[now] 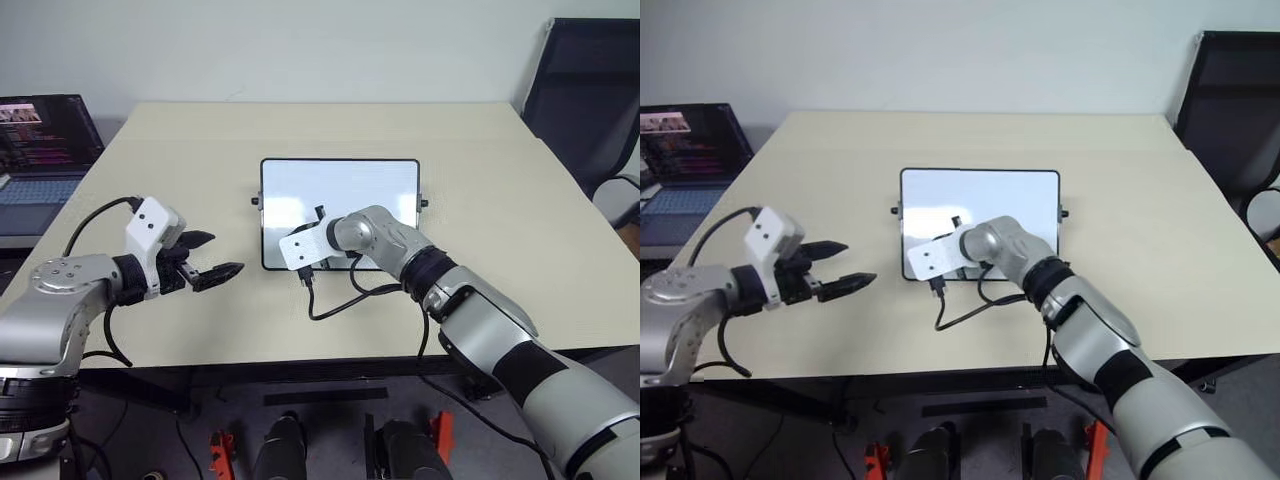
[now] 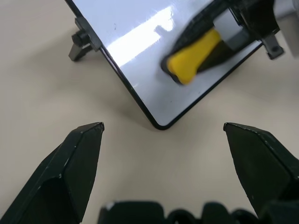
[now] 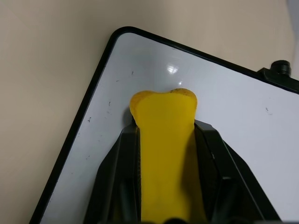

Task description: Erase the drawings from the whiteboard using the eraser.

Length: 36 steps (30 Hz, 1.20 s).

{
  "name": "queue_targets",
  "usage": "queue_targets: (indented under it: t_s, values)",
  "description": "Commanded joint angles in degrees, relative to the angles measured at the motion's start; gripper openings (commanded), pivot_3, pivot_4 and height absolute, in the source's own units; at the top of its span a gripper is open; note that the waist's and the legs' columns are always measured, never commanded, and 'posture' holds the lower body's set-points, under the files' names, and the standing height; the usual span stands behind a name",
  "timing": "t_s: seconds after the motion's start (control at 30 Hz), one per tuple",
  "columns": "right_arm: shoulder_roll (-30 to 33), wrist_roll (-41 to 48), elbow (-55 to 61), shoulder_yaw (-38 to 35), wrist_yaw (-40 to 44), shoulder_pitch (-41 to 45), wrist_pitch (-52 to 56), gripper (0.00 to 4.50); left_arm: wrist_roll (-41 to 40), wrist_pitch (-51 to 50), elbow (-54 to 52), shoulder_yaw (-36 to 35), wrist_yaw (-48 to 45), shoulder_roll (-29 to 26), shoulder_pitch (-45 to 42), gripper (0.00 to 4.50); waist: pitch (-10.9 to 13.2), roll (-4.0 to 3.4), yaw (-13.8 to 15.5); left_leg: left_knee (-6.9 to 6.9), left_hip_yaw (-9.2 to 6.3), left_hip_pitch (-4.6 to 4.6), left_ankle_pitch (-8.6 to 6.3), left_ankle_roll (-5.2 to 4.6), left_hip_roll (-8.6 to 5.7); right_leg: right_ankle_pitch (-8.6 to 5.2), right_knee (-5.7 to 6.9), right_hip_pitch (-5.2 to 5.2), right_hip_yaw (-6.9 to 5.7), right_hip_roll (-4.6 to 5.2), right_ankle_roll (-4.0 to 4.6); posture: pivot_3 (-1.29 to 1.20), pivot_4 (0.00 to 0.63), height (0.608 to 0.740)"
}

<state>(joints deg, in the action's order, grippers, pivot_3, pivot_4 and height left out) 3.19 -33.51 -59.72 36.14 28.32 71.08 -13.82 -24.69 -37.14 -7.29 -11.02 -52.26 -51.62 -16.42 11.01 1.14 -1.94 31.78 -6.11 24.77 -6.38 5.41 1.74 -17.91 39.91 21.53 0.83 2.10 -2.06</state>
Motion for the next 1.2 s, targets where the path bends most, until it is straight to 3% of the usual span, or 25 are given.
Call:
queue_targets:
  t_s: [0.03,0.17,0.3,0.47,0.57,0.67,0.83,0.93,1.07,1.2]
  values:
    - [2.5,-0.1,-1.9,-3.4,-5.9,1.9,3.8,1.15,0.0,1.0,-1.4,0.4,-0.7,-0.3,-1.1,4.5,0.0,-0.01,0.2,0.0,0.0,0.0,0.0,0.0,-0.02,0.01,0.0,0.02,0.0,0.05,0.01,0.0,0.15,0.74]
    - [4.3,-1.4,-0.9,-0.7,1.1,-1.0,2.3,1.15,0.0,1.1,-1.2,1.1,-1.1,-0.1,-1.5,4.5,0.0,0.02,0.2,0.0,0.02,0.02,0.0,0.01,-0.07,0.01,-0.03,0.02,0.03,0.1,0.0,0.0,0.15,0.74]
    - [8.5,-2.6,4.9,3.3,13.7,-6.6,1.0,1.15,-0.1,1.2,-0.8,2.0,-1.6,0.3,-2.3,4.5,-0.1,0.09,0.3,0.02,0.03,0.0,0.23,-0.3,-0.05,-0.02,-0.05,-0.11,-0.04,0.02,-0.11,0.0,0.15,0.74]
    - [10.4,-2.6,9.5,2.0,13.7,-8.1,2.3,1.15,-0.4,1.2,-0.3,3.1,-2.3,0.8,-3.6,4.5,-0.2,0.07,0.2,0.02,0.04,-0.03,0.24,-0.31,-0.02,-0.05,-0.04,-0.15,-0.03,-0.04,-0.15,0.0,0.15,0.74]
    - [9.9,-0.4,11.5,-2.4,7.6,-7.2,4.5,1.15,-0.8,1.4,-0.4,3.6,-3.0,1.7,-4.7,4.5,-0.1,0.07,0.3,0.03,0.04,-0.03,0.15,-0.17,-0.02,-0.01,-0.04,-0.15,-0.04,0.0,-0.14,0.0,0.15,0.74]
    - [10.1,4.8,19.0,-8.1,7.5,-10.2,8.8,1.15,-1.0,1.5,-0.9,4.4,-3.4,2.4,-5.5,4.5,-0.1,0.06,0.3,0.03,0.02,0.07,0.03,0.03,-0.06,0.0,-0.09,-0.09,-0.03,0.08,-0.13,0.0,0.15,0.74]
    - [15.1,9.3,48.7,-17.3,12.0,-25.2,24.0,1.15,-2.3,1.4,-4.9,7.9,-6.5,3.8,-6.4,4.5,-0.1,0.07,1.0,0.07,0.1,0.22,0.31,-0.22,-0.08,0.05,-0.35,-0.13,0.0,0.08,-0.22,0.0,0.15,0.74]
    - [17.2,12.5,65.8,-23.9,14.5,-34.3,36.6,1.15,-1.8,1.9,-5.7,11.3,-7.8,5.6,-8.6,4.5,-0.1,0.06,0.9,0.04,0.15,0.78,0.37,-0.1,-0.03,0.16,-0.48,-0.01,-0.02,-0.02,-0.51,0.0,0.15,0.74]
    - [17.6,15.9,82.2,-32.9,14.3,-43.5,52.6,1.14,-0.8,3.2,-4.9,17.0,-10.1,9.5,-13.5,4.5,-0.1,0.05,0.4,-0.02,0.21,1.18,0.29,-0.01,-0.02,0.01,-0.47,0.33,-0.06,-0.06,-0.51,0.0,0.15,0.74]
    - [15.0,16.5,89.8,-42.3,8.3,-52.3,64.8,1.14,1.9,6.6,0.7,23.8,-13.7,15.0,-20.8,4.5,-0.1,0.05,0.4,0.04,0.22,1.16,0.24,0.03,-0.02,-0.18,-0.49,0.25,-0.11,-0.06,-0.7,0.0,0.15,0.74]
